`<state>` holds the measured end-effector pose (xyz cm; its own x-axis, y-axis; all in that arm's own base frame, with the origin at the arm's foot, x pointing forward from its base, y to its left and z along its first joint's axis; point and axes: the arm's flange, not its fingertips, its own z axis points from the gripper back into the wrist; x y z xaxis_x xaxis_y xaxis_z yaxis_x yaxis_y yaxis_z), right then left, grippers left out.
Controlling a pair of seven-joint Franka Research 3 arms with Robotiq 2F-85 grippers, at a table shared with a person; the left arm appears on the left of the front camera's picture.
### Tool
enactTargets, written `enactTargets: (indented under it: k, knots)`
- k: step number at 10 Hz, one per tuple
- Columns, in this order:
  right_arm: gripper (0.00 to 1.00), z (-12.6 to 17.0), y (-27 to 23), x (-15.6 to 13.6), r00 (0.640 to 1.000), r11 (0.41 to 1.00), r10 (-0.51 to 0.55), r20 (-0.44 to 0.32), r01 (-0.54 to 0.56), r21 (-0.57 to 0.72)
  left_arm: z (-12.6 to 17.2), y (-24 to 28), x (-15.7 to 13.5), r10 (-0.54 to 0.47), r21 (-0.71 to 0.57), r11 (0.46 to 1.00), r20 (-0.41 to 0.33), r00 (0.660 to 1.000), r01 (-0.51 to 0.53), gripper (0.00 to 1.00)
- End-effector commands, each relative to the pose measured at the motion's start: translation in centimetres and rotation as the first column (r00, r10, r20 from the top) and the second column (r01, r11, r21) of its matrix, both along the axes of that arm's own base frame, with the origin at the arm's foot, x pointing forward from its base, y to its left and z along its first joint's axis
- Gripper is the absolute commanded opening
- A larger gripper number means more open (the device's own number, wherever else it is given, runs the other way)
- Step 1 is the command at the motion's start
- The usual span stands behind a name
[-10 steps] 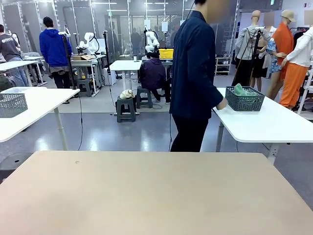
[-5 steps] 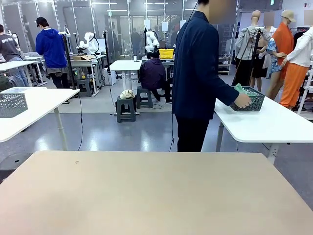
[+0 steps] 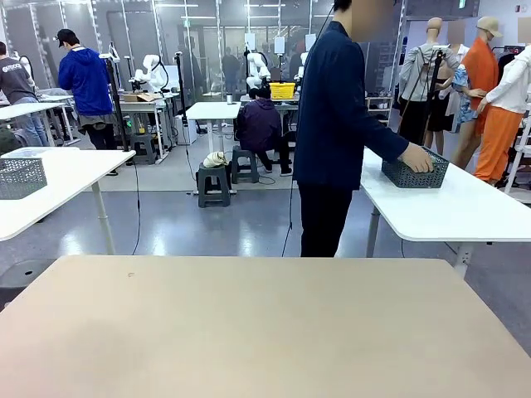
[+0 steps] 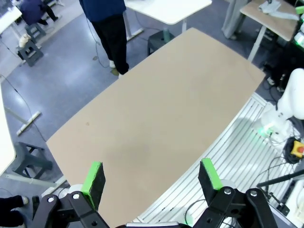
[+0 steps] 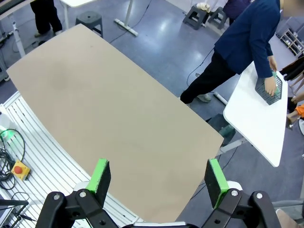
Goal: Fold the towels and place them in the basket.
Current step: When a person lays out a Towel with hook on the table, fold it in half twice.
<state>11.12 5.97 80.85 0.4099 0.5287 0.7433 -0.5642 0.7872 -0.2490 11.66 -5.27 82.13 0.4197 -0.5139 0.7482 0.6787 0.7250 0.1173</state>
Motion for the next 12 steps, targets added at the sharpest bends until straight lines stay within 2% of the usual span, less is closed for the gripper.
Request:
enactTargets:
  k: [1, 9, 10, 11, 12]
  knots:
    - [1.00, 0.3, -0.2, -1.1, 1.000, 1.000, 0.018, 0.018, -0.018, 0.001, 0.7, -0.2, -1.7, -0.017, -0.005, 1.000, 0.030, 0.999, 0.017, 1.00]
    - [1.00, 0.3, -0.2, -1.1, 1.000, 1.000, 0.018, 0.018, -0.018, 0.001, 0.7, -0.2, -1.7, -0.017, -0.005, 1.000, 0.030, 0.999, 0.017, 1.00]
    - [1.00, 0.1, -0.1, -0.2, 1.000, 1.000, -0.004, 0.005, 0.004, 0.002, 0.7, -0.2, -1.7, -0.017, -0.005, 1.000, 0.030, 0.999, 0.017, 1.00]
    - [1.00, 0.4, -0.3, -0.4, 1.000, 1.000, 0.004, -0.022, -0.005, -0.006, 0.3, 0.1, -0.6, 0.009, 0.001, 1.000, 0.018, 1.000, -0.009, 1.00]
    - [1.00, 0.8, -0.5, -0.6, 0.999, 1.000, 0.008, -0.040, -0.009, -0.014, 0.8, 0.2, -0.8, 0.010, 0.022, 1.000, -0.015, 1.000, -0.010, 1.00]
